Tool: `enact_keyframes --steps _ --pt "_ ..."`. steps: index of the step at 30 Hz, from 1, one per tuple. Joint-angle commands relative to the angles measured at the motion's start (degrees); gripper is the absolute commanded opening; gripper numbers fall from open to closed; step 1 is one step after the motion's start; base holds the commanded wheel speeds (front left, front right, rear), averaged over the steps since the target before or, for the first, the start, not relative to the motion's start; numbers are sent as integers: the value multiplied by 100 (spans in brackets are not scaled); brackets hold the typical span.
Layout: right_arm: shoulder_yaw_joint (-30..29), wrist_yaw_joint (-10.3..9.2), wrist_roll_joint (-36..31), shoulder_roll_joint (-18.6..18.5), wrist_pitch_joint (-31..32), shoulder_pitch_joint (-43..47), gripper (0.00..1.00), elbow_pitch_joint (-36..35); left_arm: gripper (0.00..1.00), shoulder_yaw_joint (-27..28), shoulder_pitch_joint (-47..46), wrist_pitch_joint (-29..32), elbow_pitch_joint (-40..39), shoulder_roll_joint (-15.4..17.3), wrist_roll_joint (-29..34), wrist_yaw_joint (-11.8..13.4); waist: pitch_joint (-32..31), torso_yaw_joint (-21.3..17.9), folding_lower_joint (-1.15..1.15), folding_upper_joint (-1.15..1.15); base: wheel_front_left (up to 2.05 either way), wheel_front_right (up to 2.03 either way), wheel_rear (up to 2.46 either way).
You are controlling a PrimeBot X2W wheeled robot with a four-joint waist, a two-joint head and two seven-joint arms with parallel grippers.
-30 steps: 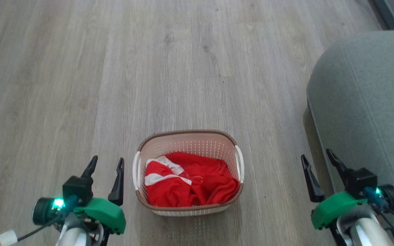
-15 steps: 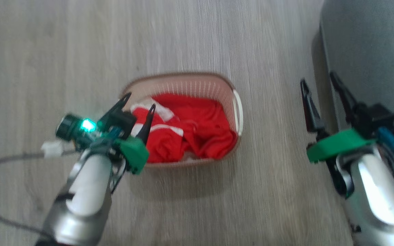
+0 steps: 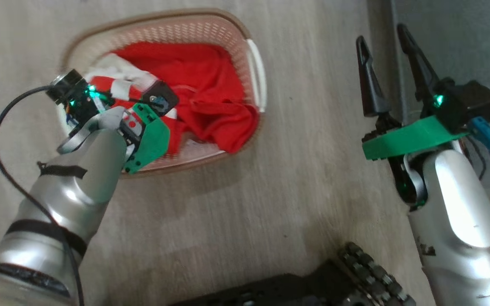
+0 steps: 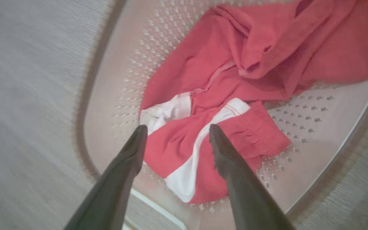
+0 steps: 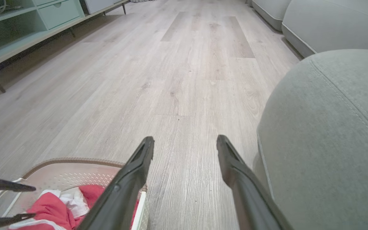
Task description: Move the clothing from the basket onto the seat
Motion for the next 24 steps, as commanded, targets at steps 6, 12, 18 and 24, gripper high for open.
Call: enact_keyframes --steps 6,12,18,24 --pt "126 -1 133 118 -52 -45 100 -309 100 -614 -571 327 592 347 -357 -4 622 -602 -1 0 0 0 0" --pt "267 -1 225 137 -52 -62 100 -375 100 -960 -926 645 1092 520 -710 -5 814 -708 -1 0 0 0 0" --pt "343 -1 361 141 -52 -44 100 -432 100 -1168 -1126 850 1385 596 -1101 -5 930 -744 -1 0 0 0 0" --pt "376 -1 431 141 -52 -51 100 -427 100 -1435 -1133 1021 1539 490 -1618 -5 968 -761 -1 0 0 0 0"
